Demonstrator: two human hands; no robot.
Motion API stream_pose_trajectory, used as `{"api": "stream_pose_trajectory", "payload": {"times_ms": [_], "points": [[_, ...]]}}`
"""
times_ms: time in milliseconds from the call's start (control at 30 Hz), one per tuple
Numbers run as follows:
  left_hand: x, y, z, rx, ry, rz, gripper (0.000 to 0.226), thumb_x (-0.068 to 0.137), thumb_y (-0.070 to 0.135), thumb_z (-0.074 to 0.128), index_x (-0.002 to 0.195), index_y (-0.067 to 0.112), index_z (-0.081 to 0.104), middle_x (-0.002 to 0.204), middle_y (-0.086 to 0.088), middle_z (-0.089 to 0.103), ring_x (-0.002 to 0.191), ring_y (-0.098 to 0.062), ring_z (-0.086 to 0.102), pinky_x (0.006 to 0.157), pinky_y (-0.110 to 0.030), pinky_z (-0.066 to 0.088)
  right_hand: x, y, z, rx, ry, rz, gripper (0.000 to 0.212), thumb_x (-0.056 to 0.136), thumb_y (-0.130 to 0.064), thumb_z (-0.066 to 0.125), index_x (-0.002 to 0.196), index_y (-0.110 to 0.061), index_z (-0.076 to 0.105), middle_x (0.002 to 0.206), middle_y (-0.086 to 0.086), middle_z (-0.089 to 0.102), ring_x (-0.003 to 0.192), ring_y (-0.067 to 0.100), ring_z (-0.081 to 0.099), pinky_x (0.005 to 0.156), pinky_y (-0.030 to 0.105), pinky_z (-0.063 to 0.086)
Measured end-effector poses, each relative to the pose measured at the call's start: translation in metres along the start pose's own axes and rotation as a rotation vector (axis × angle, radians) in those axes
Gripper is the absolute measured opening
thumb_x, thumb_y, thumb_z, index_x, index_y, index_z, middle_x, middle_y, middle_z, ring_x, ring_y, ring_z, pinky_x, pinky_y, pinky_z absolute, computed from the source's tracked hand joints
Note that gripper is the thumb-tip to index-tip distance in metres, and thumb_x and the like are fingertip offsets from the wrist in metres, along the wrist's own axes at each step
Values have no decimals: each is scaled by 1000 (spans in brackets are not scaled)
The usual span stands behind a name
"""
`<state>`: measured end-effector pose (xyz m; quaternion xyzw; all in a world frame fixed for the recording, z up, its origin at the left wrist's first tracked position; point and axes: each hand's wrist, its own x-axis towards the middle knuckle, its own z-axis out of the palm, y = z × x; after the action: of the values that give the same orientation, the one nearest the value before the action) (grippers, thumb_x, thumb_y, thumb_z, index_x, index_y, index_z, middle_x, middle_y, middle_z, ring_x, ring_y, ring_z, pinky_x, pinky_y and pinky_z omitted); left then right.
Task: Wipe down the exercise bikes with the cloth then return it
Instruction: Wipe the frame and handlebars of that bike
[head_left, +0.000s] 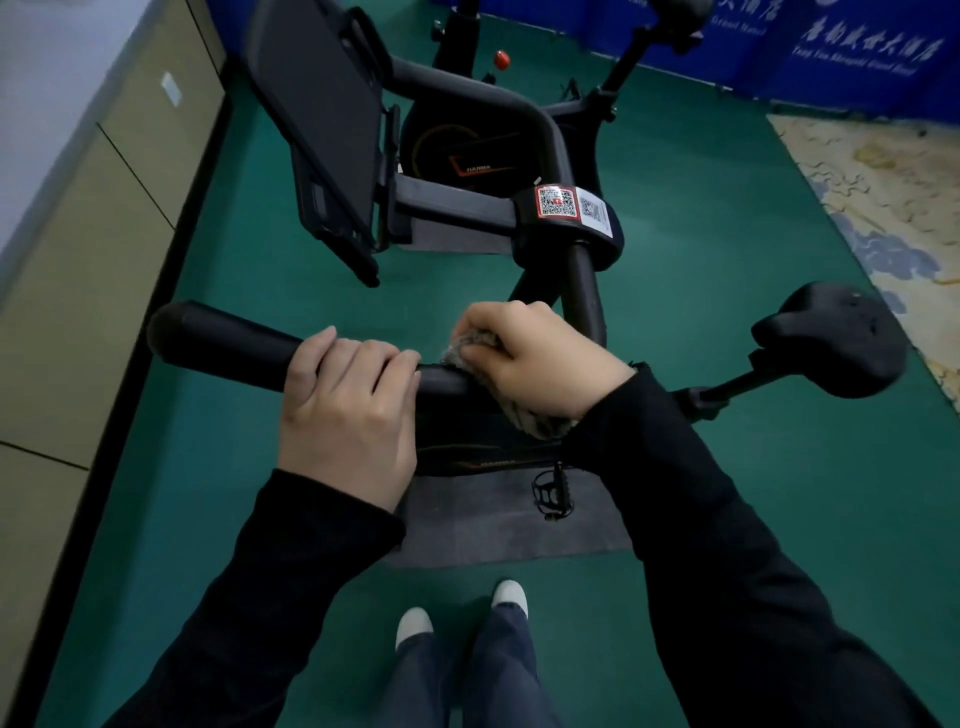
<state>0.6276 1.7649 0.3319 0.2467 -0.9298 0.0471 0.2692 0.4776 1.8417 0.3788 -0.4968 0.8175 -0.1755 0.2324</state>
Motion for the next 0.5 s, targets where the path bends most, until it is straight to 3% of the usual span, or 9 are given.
{"api": "stream_pose_trajectory", "payload": {"times_ms": [100, 167, 267, 333, 433, 500], "points": [[0, -1, -1, -12, 5, 5, 24, 93, 17, 46, 95, 11, 69, 90, -4, 67, 86, -27, 64, 102, -35, 28, -2, 11, -5, -26, -45, 3, 19, 98, -23, 49, 110, -14, 61, 105, 11, 68, 104, 29, 61, 90, 35, 46], [-1, -2, 0, -13, 4, 12, 24, 93, 17, 47, 96, 11, 69, 91, -3, 68, 87, -27, 64, 102, -36, 29, -14, 20, 1, -36, 62, -50, 19, 97, -21, 51, 107, -8, 61, 99, 13, 69, 97, 31, 62, 82, 32, 44], [-2, -3, 0, -9, 7, 15, 24, 94, 17, 46, 96, 11, 69, 91, -3, 68, 87, -26, 64, 102, -36, 29, -36, 27, 33, 37, 409, -133, 13, 95, -10, 54, 104, -3, 61, 94, 10, 66, 91, 28, 61, 79, 35, 45], [-1, -2, 0, -7, 6, 11, 24, 93, 17, 46, 96, 11, 69, 90, -3, 68, 87, -27, 64, 102, -36, 29, -48, 25, 63, 103, 718, -149, 14, 92, -1, 57, 104, -4, 64, 102, 4, 65, 99, 23, 58, 88, 41, 47], [0, -3, -1, -10, -7, 9, 24, 93, 17, 47, 97, 10, 69, 91, -3, 68, 87, -27, 64, 102, -36, 28, -51, 12, 110, 307, 1117, -7, 29, 90, 5, 56, 116, -6, 61, 129, 0, 54, 127, 24, 50, 103, 54, 42], [-1, -3, -2, -15, -15, 16, 25, 94, 17, 46, 98, 10, 69, 92, -4, 68, 88, -27, 63, 103, -36, 29, -42, -3, 125, 532, 1296, 143, 30, 93, 0, 55, 122, -6, 57, 141, 5, 47, 137, 24, 42, 109, 43, 40]]}}
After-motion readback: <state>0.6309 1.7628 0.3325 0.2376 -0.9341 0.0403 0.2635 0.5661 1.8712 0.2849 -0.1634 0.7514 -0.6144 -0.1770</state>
